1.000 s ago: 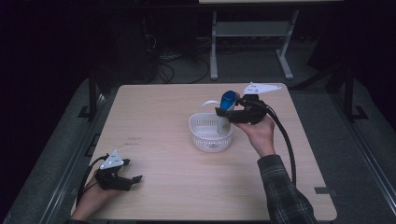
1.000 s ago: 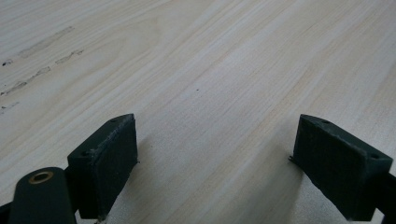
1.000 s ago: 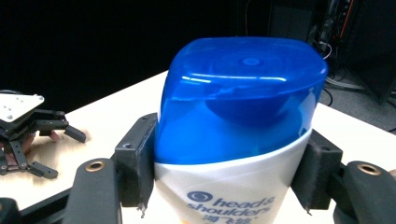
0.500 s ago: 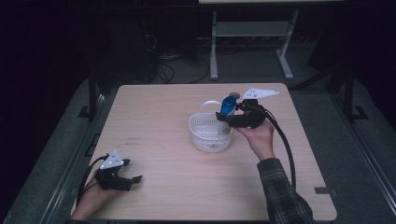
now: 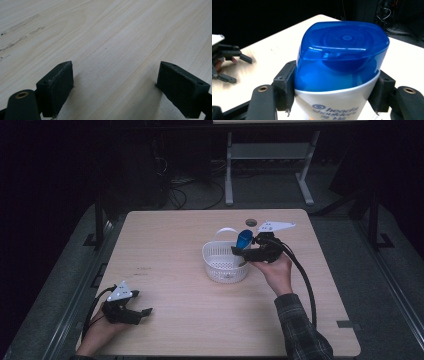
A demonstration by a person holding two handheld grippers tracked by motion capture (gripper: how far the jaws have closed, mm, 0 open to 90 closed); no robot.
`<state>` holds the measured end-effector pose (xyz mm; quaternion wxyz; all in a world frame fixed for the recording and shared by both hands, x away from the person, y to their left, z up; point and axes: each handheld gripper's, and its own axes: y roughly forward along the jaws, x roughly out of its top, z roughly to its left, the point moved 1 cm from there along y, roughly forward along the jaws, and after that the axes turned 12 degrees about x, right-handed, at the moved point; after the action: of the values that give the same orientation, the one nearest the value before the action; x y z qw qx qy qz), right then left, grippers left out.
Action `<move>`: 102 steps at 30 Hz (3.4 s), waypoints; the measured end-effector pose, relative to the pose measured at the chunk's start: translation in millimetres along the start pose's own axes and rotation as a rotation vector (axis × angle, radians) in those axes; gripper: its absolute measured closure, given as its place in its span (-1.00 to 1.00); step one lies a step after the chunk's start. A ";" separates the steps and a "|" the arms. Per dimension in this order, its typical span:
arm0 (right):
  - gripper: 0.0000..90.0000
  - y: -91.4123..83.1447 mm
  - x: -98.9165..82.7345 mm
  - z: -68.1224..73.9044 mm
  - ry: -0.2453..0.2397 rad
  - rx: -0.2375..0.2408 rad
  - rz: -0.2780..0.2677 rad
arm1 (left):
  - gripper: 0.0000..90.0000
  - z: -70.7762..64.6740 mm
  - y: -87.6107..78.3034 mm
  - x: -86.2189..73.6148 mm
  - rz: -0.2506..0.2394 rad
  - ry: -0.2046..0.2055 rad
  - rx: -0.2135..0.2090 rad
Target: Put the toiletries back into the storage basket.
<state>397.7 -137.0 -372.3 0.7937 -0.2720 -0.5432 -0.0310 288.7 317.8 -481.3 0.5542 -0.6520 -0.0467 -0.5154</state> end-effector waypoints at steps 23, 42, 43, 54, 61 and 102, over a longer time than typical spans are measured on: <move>-0.25 10.2 -17.5 -4.9 0.016 -0.013 0.056 | -0.71 0.0 0.0 0.0 0.000 0.000 0.000; -0.35 15.4 -18.8 -2.8 0.016 -0.016 0.080 | -0.71 0.0 0.0 0.0 0.000 0.000 0.000; -0.40 15.8 -18.4 -1.7 0.009 -0.026 0.081 | -0.71 0.0 0.0 0.0 0.000 -0.001 0.000; -0.98 10.7 -13.3 2.9 0.025 -0.055 0.077 | -0.71 0.0 0.0 0.0 0.000 0.000 -0.001; -0.98 -4.0 -13.6 5.9 0.013 -0.052 0.074 | -0.71 0.1 0.6 0.5 -0.001 0.000 0.003; -0.98 -87.6 -93.0 18.3 0.106 -0.143 0.091 | -0.71 -0.2 0.8 0.4 -0.003 -0.003 0.002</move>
<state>314.1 -225.8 -414.3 0.8004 -0.3503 -0.4841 -0.0481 289.2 317.1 -481.6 0.5538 -0.6523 -0.0492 -0.5152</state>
